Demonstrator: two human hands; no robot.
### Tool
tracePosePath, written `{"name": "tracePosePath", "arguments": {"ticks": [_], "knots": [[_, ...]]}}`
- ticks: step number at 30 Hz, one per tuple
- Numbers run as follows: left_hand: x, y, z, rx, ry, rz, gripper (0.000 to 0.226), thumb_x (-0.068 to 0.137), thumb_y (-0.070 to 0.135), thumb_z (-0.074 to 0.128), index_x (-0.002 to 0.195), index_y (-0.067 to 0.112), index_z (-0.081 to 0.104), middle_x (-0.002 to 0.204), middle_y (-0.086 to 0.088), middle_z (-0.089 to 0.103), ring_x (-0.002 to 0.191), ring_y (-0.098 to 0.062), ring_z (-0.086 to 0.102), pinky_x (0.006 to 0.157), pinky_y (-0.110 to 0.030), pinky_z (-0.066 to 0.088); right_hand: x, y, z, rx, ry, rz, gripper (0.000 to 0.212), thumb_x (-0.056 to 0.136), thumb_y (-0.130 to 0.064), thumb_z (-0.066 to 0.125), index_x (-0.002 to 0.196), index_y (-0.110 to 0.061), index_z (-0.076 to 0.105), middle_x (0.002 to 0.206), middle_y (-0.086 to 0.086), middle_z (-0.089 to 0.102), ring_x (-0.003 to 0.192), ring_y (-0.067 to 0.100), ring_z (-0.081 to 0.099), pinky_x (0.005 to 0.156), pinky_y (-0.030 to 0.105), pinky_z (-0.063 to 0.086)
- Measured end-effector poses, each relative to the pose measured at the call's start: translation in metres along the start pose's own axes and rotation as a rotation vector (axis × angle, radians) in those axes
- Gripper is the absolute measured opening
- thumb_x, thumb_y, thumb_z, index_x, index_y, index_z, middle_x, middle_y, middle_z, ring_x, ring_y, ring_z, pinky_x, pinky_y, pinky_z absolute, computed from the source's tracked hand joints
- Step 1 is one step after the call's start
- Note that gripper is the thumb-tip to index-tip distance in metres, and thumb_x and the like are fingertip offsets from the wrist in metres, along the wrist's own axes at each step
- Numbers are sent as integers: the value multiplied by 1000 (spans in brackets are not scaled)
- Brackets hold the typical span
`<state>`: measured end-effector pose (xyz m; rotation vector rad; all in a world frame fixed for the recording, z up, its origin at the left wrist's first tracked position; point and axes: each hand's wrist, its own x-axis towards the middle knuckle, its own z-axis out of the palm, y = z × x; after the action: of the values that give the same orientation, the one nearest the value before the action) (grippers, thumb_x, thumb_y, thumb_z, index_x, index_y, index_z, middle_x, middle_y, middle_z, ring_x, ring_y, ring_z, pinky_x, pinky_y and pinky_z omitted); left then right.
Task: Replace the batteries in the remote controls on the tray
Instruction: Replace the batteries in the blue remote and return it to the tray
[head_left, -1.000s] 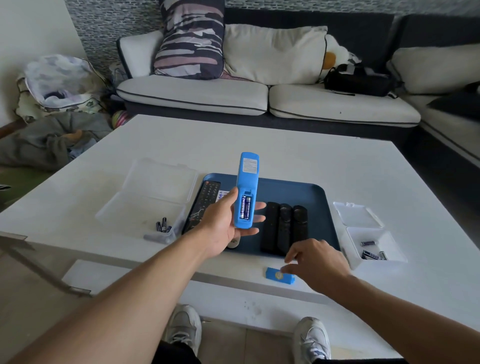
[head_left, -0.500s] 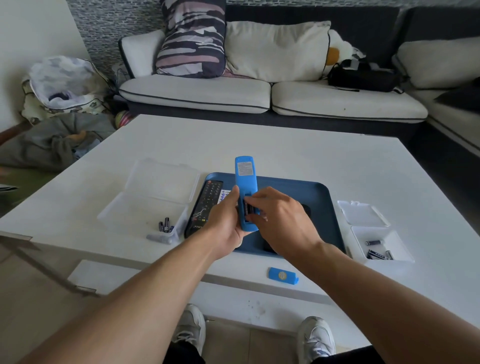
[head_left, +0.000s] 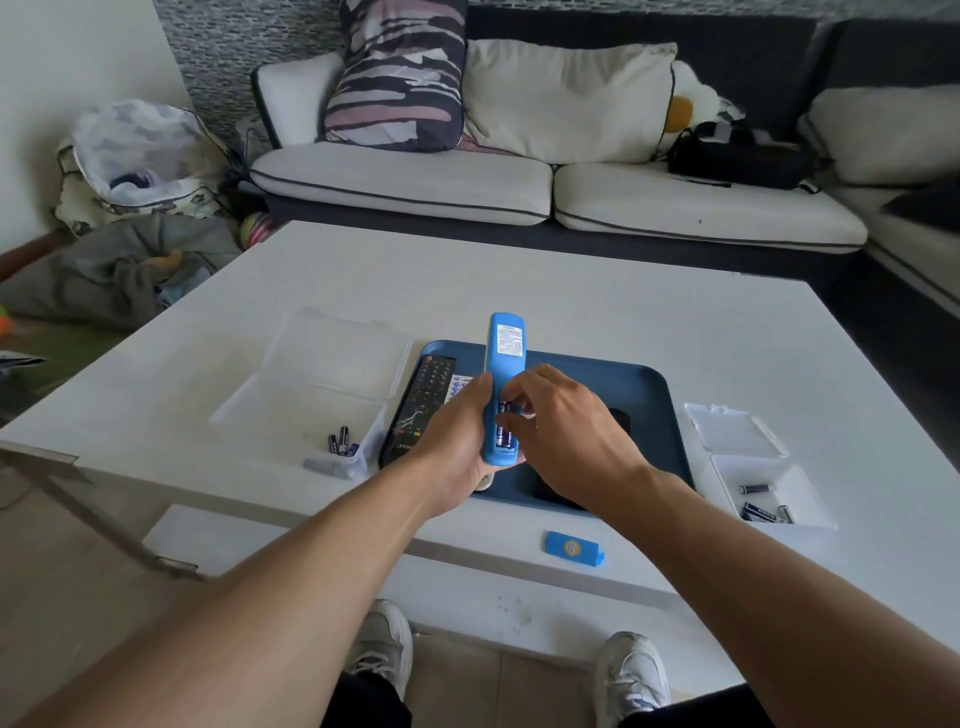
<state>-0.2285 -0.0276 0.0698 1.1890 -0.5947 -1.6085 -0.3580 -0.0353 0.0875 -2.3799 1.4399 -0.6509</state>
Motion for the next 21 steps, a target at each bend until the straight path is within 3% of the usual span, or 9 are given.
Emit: {"name": "tracePosePath", "arguments": {"ticks": [2,4,5,8,12,14,17,19,21], "knots": [[-2,-1,1,76,-3,22,41,110,36,33,121,13,65,104,-13,73,85,-22,70,79,-39,59,1,1,0,93,-3,92,16,94,-31,68,104,-19,66,99,-6,65,89,13,63,78,28,52],[-3,-1,1,144,2,28,43,108,41,35,123,15,66,111,-12,73,95,-24,68,100,-46,46,1,2,-1,226,22,197,15,89,-31,75,94,-21,65,88,-8,69,82,9,65,69,20,52],[-2,-1,1,163,1,28,45,108,44,35,123,15,66,110,-10,73,98,-24,66,102,-48,41,2,1,-1,286,33,243,17,86,-30,77,91,-21,64,85,-9,69,79,8,65,64,16,50],[0,-2,4,140,-8,51,47,109,41,35,128,9,62,108,-11,69,100,-25,57,92,-42,38,2,0,1,467,38,341,25,79,-26,84,90,-23,62,87,-7,72,77,9,69,63,17,51],[1,-2,4,151,-7,89,46,109,40,37,126,7,63,105,-12,66,96,-25,61,104,-49,46,4,3,0,679,69,466,23,82,-20,82,95,-20,64,80,-3,76,64,9,71,59,22,52],[2,1,2,143,23,95,46,108,43,39,129,8,61,105,-12,65,89,-23,65,89,-42,57,8,5,-5,858,129,542,11,91,-11,69,101,-14,66,82,2,74,65,14,69,64,27,54],[9,4,-8,153,28,78,44,106,46,42,127,14,62,108,-10,68,86,-21,69,73,-33,53,11,4,-12,1245,62,756,25,96,4,47,106,-6,67,72,9,57,61,21,53,62,32,51],[10,5,-12,164,2,54,42,106,45,43,124,13,64,102,-8,68,81,-18,69,73,-32,54,6,4,-12,1221,-65,760,26,96,1,47,103,-6,71,64,4,47,53,17,40,54,28,39],[8,6,-14,155,-31,33,41,105,43,45,122,12,65,94,-7,66,77,-16,66,75,-33,58,2,2,-11,803,-145,583,19,95,-11,57,97,-17,75,58,-5,45,49,10,38,50,21,33]]}}
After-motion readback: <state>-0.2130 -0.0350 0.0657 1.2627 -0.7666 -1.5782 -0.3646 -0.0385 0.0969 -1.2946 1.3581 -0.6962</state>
